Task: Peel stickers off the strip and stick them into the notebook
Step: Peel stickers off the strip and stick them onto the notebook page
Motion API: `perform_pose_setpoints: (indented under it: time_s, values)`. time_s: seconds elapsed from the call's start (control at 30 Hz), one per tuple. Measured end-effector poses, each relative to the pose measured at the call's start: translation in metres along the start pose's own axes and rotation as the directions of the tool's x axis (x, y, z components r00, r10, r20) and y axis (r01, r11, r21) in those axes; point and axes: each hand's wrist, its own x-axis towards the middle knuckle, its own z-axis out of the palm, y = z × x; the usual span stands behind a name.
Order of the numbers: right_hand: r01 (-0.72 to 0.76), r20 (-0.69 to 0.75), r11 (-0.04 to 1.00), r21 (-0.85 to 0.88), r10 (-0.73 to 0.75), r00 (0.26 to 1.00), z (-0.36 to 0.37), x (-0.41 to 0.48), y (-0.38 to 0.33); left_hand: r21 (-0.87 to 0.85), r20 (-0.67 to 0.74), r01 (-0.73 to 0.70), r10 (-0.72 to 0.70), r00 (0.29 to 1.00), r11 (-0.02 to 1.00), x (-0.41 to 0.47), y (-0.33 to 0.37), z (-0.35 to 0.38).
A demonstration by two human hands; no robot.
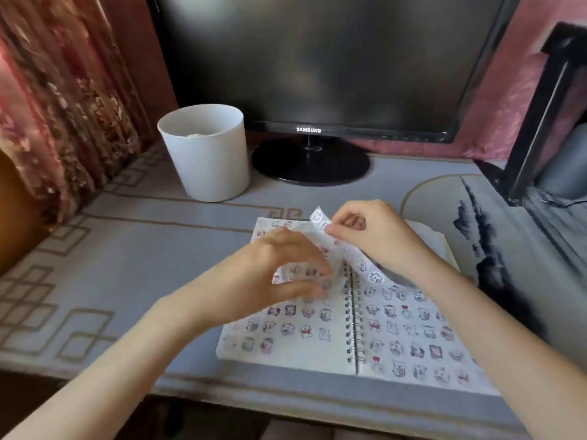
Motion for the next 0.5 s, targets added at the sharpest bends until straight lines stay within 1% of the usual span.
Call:
perform_pose_setpoints:
  time_s: [0.07, 0.1, 0.17, 0.27, 0.33, 0.4, 0.43, 0.5]
  values:
    - [-0.028, -0.035, 0.999, -0.018, 0.027, 0.999, 0.001, -0.003, 0.004, 0.144, -0.001, -0.1, 0.101, 0.995, 0.985, -0.005, -0.001, 0.009]
    - [-0.036, -0.047, 0.999, -0.026, 0.035, 0.998, 0.002, -0.004, 0.005, 0.203, -0.005, -0.123, 0.126, 0.992, 0.972, -0.006, -0.002, 0.013]
    - [-0.048, -0.063, 0.998, -0.033, 0.046, 0.997, 0.003, -0.006, 0.007, 0.258, -0.008, -0.127, 0.133, 0.991, 0.958, -0.006, -0.003, 0.018]
    - [-0.058, -0.077, 0.998, -0.039, 0.055, 0.995, 0.003, -0.007, 0.008, 0.38, -0.02, -0.163, 0.185, 0.983, 0.91, -0.003, -0.001, 0.027]
    - [-0.058, -0.084, 0.998, -0.033, 0.055, 0.995, 0.002, -0.006, 0.008, 0.337, -0.1, -0.118, 0.16, 0.982, 0.934, -0.001, 0.0, 0.031]
    - [-0.056, -0.111, 0.997, -0.046, 0.051, 0.993, 0.003, -0.006, 0.007, 0.244, -0.178, -0.023, 0.068, 0.982, 0.97, -0.001, 0.0, 0.032]
    - [-0.053, -0.14, 0.997, -0.057, 0.045, 0.989, 0.004, -0.006, 0.007, 0.195, -0.205, 0.027, 0.014, 0.979, 0.981, -0.001, 0.0, 0.032]
    - [-0.01, -0.249, 0.998, -0.069, -0.008, 0.968, 0.005, -0.009, 0.004, 0.069, -0.274, 0.105, -0.082, 0.958, 0.992, 0.0, 0.002, 0.03]
